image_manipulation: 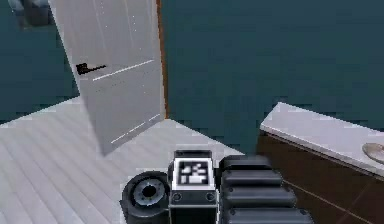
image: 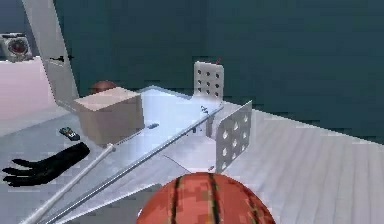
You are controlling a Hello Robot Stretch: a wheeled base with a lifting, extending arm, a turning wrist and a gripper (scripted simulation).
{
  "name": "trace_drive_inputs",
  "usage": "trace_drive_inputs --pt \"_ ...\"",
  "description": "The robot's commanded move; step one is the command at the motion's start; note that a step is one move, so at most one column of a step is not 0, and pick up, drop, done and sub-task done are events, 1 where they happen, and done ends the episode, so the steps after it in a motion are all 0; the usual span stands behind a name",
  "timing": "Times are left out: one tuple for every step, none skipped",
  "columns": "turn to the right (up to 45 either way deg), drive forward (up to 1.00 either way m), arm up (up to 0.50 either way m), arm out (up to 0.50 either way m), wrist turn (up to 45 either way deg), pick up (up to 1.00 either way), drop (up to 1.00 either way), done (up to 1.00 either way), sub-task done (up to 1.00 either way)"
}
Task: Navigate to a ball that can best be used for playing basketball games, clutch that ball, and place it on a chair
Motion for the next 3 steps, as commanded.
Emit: trace_drive_inputs --pt "-45.0 0.0 0.0 0.0 0.0 0.0 0.0 0.0 0.0" --pt "-45.0 0.0 0.0 0.0 0.0 0.0 0.0 0.0 0.0" --pt "-9.0 0.0 0.0 0.0 0.0 0.0 0.0 0.0 0.0"
